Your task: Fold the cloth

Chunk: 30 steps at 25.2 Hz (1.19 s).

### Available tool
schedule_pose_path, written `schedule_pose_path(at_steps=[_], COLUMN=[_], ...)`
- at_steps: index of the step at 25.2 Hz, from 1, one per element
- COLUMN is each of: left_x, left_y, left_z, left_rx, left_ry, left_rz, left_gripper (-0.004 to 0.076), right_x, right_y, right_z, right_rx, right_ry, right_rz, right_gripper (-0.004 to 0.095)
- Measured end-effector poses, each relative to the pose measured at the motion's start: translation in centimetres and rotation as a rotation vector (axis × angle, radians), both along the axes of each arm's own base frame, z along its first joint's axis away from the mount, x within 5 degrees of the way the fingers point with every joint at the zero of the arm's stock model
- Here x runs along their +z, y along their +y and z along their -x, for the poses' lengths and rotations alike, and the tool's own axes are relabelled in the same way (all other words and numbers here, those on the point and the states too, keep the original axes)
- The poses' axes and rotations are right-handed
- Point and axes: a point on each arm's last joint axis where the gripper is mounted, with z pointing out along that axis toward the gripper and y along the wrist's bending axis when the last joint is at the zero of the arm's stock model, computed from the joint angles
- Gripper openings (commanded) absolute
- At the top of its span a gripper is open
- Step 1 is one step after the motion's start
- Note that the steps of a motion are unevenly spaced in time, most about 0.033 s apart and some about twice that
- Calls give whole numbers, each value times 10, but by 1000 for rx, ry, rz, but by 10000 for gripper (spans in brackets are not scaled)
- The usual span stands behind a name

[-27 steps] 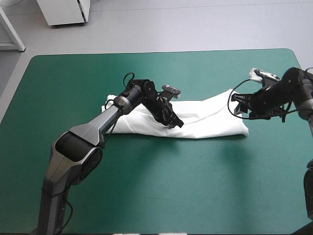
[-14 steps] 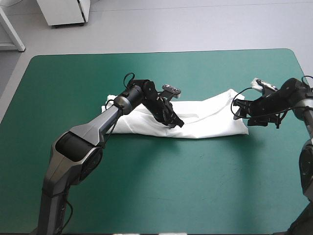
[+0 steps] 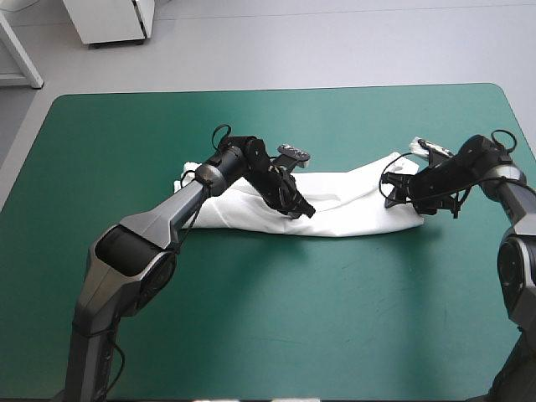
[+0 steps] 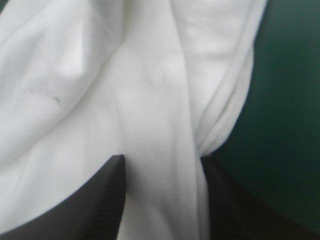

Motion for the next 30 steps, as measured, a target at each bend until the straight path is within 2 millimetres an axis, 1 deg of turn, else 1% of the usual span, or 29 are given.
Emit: schedule_pose_path(at_steps=[1, 2, 4, 6, 9, 12, 14, 19, 22, 26, 30], left_x=[0, 0, 0, 0, 0, 0, 0, 0, 0, 0, 0], left_y=[0, 0, 0, 0, 0, 0, 0, 0, 0, 0, 0], left_z=[0, 0, 0, 0, 0, 0, 0, 0, 0, 0, 0], left_rx=[0, 0, 0, 0, 0, 1, 1, -2, -3, -3, -3], left_ry=[0, 0, 1, 1, 1, 3, 3, 1, 1, 1, 1], left_rz=[0, 0, 0, 0, 1, 3, 3, 3, 3, 3, 3], left_gripper=[-9, -9, -9, -9, -9, -9, -9, -9, -9, -9, -9], right_x=[-2, -2, -3, -2, 6, 16, 29, 78, 100, 117, 130], right_y=[4, 10, 13, 14, 16, 22, 27, 32, 35, 42, 56], right_z=[0, -1, -1, -1, 1, 8, 10, 13, 13, 13, 14], right_rx=[9, 21, 24, 15, 12, 62, 76, 81, 94, 132, 189], right_ry=[8, 11, 16, 19, -7, 7, -17, -158, -209, -246, -285], right_rz=[14, 51, 100, 106, 106, 86, 54, -3, -34, -110, -150], right_gripper=[70, -15, -19, -19, -19, -19, -19, -19, -18, -19, -19])
